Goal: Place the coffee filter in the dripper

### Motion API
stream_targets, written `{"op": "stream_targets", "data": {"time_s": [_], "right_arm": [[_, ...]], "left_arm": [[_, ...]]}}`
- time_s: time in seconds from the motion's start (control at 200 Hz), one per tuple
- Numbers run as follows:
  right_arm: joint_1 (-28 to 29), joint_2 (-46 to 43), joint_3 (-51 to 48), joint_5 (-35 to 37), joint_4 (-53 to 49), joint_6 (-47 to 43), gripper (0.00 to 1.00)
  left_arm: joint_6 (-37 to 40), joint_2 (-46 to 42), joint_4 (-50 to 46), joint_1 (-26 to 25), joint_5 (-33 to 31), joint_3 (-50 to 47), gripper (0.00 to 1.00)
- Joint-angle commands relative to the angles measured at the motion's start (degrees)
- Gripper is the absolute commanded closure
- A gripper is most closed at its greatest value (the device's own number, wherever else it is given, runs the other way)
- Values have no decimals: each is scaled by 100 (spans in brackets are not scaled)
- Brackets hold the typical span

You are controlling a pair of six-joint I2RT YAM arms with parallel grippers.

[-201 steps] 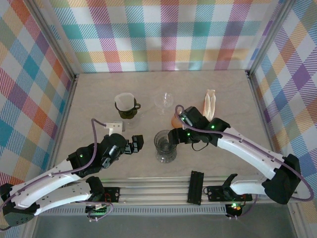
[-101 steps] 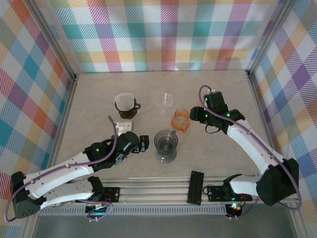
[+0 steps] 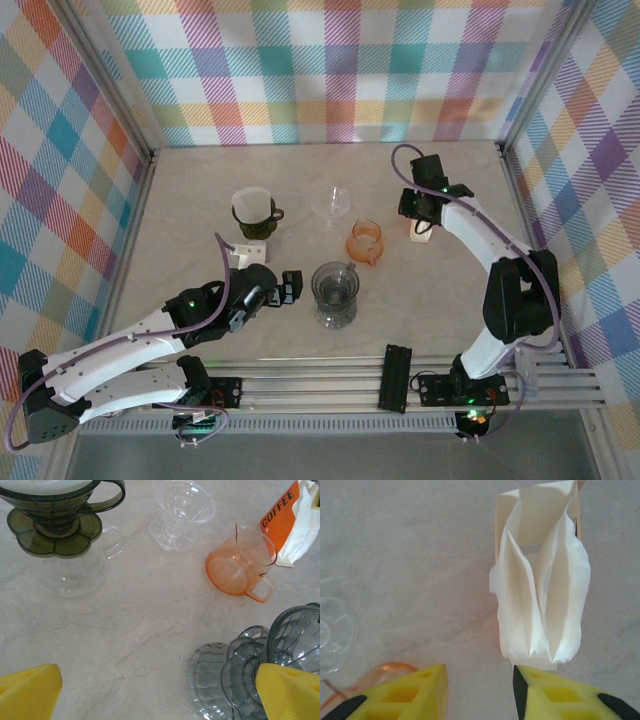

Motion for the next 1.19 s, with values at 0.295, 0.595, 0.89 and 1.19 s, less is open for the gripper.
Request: {"op": "stream_targets", "data": {"time_s": [0.295, 0.595, 0.89, 1.19], "right_arm": [[-23, 639, 725, 725, -147, -64, 67], [-17, 1032, 1107, 774, -325, -126, 67], [-22, 1178, 1224, 1026, -474, -238, 69], [-23, 1276, 1293, 1130, -491, -323, 76]], "left_arm": [[258, 50, 165, 5, 125, -36, 0], [259, 43, 151, 1, 127, -40, 0], [265, 42, 140, 6, 91, -48, 0], [249, 18, 107, 5, 93, -63, 0]]}}
